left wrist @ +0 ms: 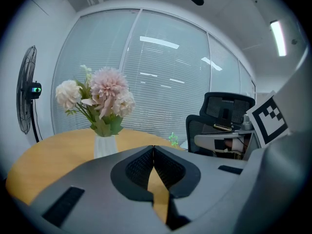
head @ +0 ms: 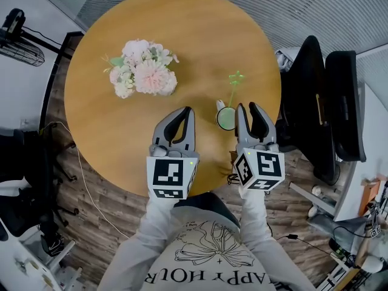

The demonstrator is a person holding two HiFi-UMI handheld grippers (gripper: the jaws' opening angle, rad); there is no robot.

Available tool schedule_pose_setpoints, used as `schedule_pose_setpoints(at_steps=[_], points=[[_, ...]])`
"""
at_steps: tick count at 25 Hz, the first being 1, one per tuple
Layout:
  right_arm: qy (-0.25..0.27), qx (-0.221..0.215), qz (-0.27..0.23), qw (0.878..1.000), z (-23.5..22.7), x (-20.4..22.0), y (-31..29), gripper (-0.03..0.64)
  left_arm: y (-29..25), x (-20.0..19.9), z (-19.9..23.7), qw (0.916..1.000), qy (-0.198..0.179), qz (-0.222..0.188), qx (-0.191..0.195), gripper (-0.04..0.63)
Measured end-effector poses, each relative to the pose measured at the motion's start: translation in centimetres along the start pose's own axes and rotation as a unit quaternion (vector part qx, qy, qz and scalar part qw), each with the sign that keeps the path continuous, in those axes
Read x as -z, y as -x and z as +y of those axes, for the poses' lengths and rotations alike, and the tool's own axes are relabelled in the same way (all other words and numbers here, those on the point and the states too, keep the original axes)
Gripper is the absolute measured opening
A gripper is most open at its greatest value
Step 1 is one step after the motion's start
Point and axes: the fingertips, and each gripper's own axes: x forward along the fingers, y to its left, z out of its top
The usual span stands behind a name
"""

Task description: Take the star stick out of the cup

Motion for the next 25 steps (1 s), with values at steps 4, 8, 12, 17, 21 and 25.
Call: schedule_pose_setpoints(at_steps=[4, 8, 12, 17, 21, 25], points=[[-0.002, 0.000, 0.005, 1.000, -0.1, 0.5, -0.4, 0.135, -0.3, 0.5, 0.1, 1.0000, 0.002, 0.006, 0.001, 0.006], [-0.002, -0.003, 0.013, 1.000, -0.1, 1.0, -1.1, 0.145, -0.7, 1.0, 0.3, 0.9999, 0.004, 0.011, 0.001, 0.008], [-0.001, -0.002, 0.019, 1.000, -0.1, 1.6, -1.7, 0.146, -1.1, 1.4, 0.5, 0.9998, 0.007, 0.016, 0.003, 0.006], [0.000, -0.003, 0.029, 1.000, -0.2, 2.4, -2.5, 0.146, -1.6, 1.9, 0.9, 0.9997, 0.009, 0.022, 0.004, 0.008], [-0.001, -0.003, 0.036, 0.999, -0.2, 3.1, -3.3, 0.146, -2.1, 2.3, 1.2, 0.9996, 0.011, 0.027, 0.005, 0.006], [-0.002, -0.005, 0.042, 0.999, -0.3, 3.7, -3.9, 0.145, -2.5, 2.7, 1.4, 0.9994, 0.012, 0.031, 0.008, 0.006]])
